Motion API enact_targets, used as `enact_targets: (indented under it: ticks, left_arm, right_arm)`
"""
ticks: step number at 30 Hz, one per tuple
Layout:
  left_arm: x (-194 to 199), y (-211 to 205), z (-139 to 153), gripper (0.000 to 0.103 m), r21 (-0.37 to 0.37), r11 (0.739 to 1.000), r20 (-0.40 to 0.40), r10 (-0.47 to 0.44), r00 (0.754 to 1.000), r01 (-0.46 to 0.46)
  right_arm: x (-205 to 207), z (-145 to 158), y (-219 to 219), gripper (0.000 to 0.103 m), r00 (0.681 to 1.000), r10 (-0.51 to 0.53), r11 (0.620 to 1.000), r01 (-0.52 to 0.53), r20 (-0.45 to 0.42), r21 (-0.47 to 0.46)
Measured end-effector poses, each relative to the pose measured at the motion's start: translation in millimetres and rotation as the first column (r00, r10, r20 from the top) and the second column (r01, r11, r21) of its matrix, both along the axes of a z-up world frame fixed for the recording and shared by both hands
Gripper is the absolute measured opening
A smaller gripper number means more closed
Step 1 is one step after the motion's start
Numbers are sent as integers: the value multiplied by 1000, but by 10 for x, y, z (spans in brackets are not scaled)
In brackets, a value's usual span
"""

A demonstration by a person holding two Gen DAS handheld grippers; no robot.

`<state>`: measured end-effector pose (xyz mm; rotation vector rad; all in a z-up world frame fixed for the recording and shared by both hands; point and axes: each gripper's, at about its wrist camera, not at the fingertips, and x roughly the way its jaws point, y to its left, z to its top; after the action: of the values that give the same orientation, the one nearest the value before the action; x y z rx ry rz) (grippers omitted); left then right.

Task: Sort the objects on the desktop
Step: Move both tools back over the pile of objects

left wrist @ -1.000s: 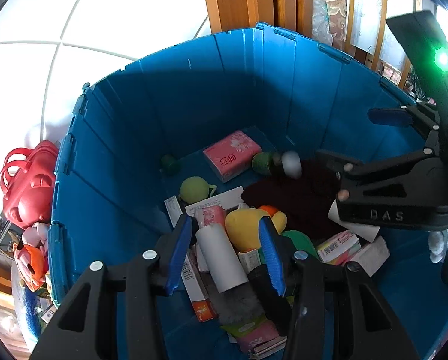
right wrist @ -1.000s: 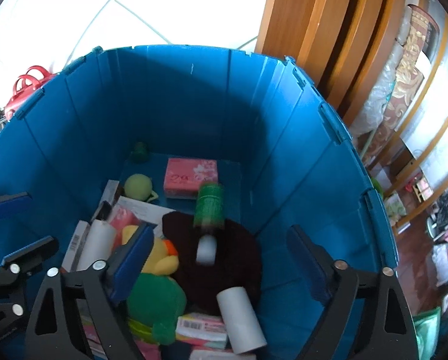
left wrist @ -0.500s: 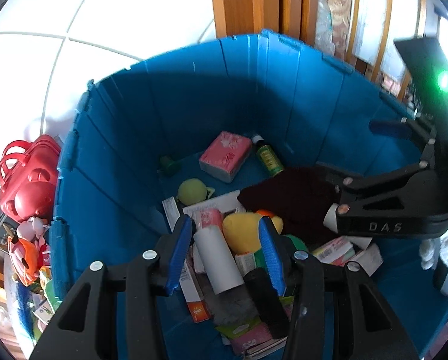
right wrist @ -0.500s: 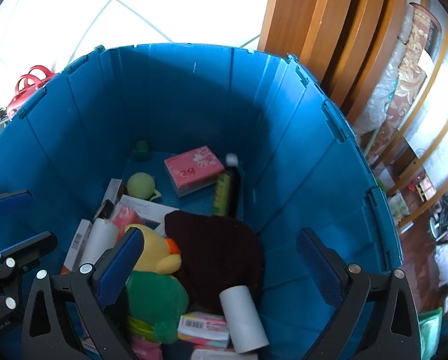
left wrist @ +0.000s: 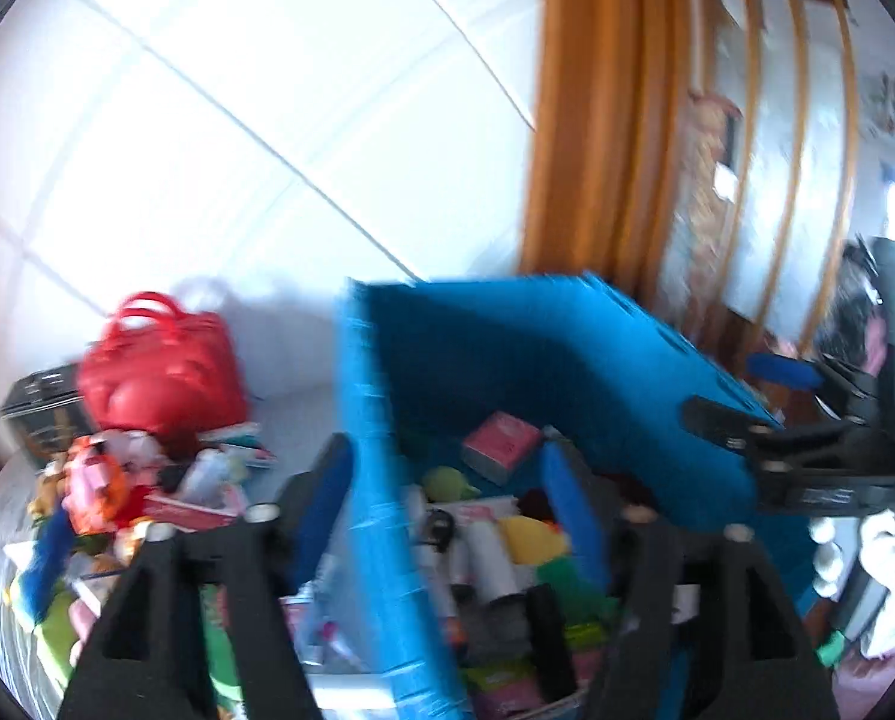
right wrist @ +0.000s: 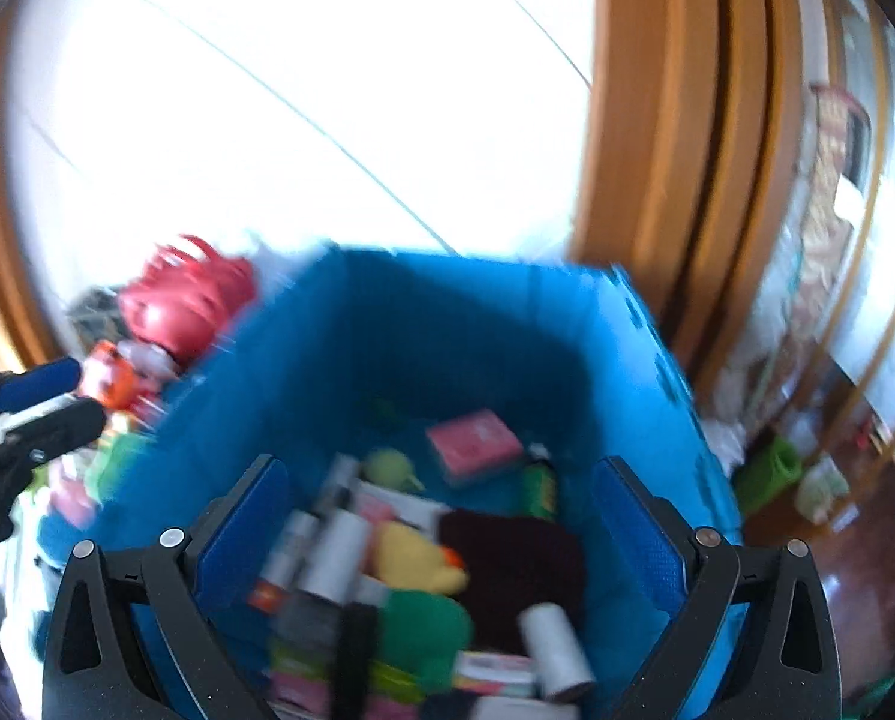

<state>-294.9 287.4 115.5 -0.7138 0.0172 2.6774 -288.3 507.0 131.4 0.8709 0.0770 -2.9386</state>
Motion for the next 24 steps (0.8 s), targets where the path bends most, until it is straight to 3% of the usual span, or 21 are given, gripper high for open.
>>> enact_targets:
  ticks: [5,8,13,16,21,24]
  left_arm:
    - [265,-816,-81,75,-16,986,-80,167,983,-169]
    - [352,-1393,-224,75,-13,966,-79,256,964,-257]
    - [500,-2315,-639,75,-98,910,-48,400,915,-403]
    - [554,-2845,-990,75,-129,882,33,461,887,-454]
    - [535,-3464,-1668,75,-188,848,186,526,830,-495]
    - [554,-3612,-2067,75,-219,849,263,525,809,-480]
  right_arm:
    - [354,159,-717,103,985,99,994,-104,-141,-29]
    - [450,135,-1193,103,967,190,977,-203,-167,-60]
    - [519,-23,-2021,103,942,289,949,-305,-170,-77]
    - [495,-203,-2493,103,935,329,937,-341,-132,-76]
    - [419,-775,-3199,103,926,378,922,-376,6,-97]
    - [356,-1178,-3432,103,919,380,924,-371,106,-96]
